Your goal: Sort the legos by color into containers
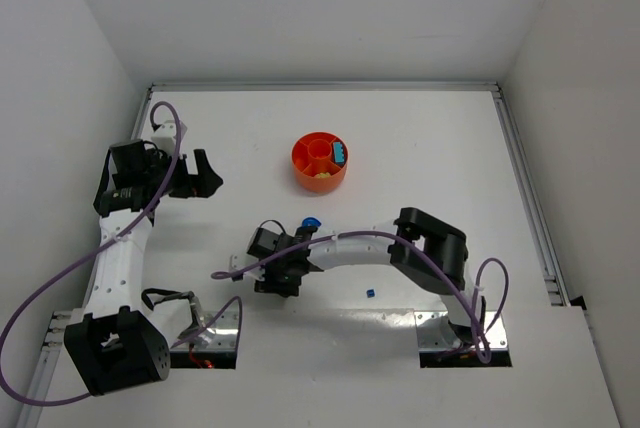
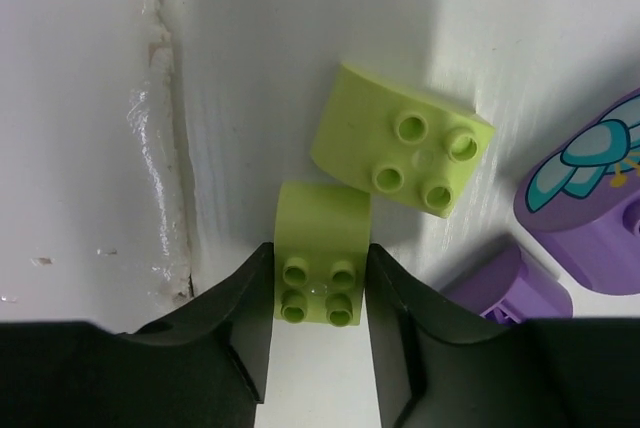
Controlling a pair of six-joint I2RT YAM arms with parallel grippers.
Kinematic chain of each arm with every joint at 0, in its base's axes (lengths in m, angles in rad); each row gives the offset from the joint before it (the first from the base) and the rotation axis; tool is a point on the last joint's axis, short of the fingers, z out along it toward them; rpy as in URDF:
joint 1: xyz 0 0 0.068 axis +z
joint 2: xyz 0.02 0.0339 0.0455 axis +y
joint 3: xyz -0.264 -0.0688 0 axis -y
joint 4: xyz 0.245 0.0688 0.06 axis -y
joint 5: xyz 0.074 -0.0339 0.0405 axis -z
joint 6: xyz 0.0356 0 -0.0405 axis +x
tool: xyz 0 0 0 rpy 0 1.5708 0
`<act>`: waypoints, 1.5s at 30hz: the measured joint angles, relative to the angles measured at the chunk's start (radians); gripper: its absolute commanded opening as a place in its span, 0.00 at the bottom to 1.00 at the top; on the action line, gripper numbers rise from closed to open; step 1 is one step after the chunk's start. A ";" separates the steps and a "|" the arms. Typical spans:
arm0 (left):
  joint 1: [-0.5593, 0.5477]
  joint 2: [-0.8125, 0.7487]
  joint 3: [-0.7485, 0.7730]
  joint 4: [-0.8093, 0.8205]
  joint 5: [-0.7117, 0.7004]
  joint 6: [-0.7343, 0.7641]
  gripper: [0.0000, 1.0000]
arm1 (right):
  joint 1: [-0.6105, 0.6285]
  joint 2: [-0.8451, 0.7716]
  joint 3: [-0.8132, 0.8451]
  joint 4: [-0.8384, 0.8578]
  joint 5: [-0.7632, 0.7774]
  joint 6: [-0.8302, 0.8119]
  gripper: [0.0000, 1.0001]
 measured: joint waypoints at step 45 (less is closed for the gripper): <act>0.008 0.063 0.032 0.033 -0.014 -0.026 1.00 | -0.504 -0.158 0.256 -0.061 0.272 -0.177 0.06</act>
